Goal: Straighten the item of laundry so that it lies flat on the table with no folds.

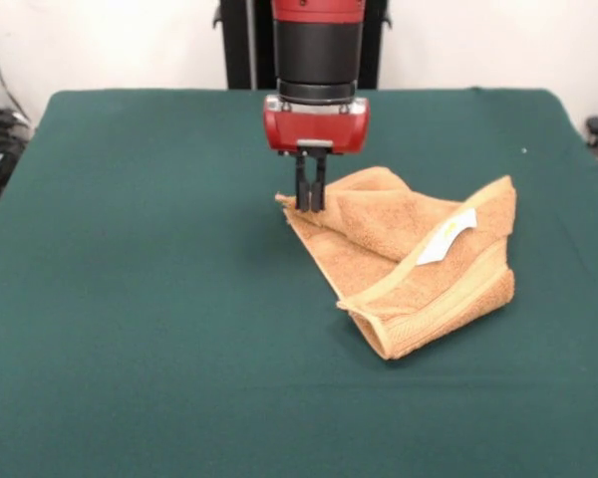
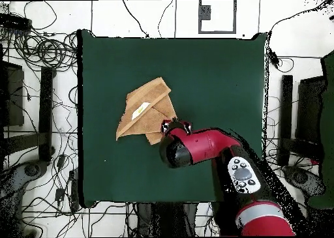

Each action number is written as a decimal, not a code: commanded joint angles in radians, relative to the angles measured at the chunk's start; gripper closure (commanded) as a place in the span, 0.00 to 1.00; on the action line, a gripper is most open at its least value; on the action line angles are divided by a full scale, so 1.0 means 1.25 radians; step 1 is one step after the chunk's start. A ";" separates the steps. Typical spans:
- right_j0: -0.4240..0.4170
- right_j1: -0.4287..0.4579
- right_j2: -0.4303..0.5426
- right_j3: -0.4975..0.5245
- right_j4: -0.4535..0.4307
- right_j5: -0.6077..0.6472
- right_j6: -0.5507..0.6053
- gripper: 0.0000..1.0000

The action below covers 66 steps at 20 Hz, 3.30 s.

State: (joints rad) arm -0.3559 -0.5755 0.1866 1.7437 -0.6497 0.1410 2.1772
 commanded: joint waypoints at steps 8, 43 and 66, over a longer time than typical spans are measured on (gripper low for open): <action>-0.024 0.001 0.153 0.042 -0.084 0.226 -0.237 1.00; -0.110 0.017 0.271 0.058 -0.157 0.294 -0.258 0.00; -0.079 0.076 0.219 0.015 -0.199 0.394 -0.213 0.00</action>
State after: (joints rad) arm -0.5055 -0.5713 0.4317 1.7473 -0.8282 0.5206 2.1673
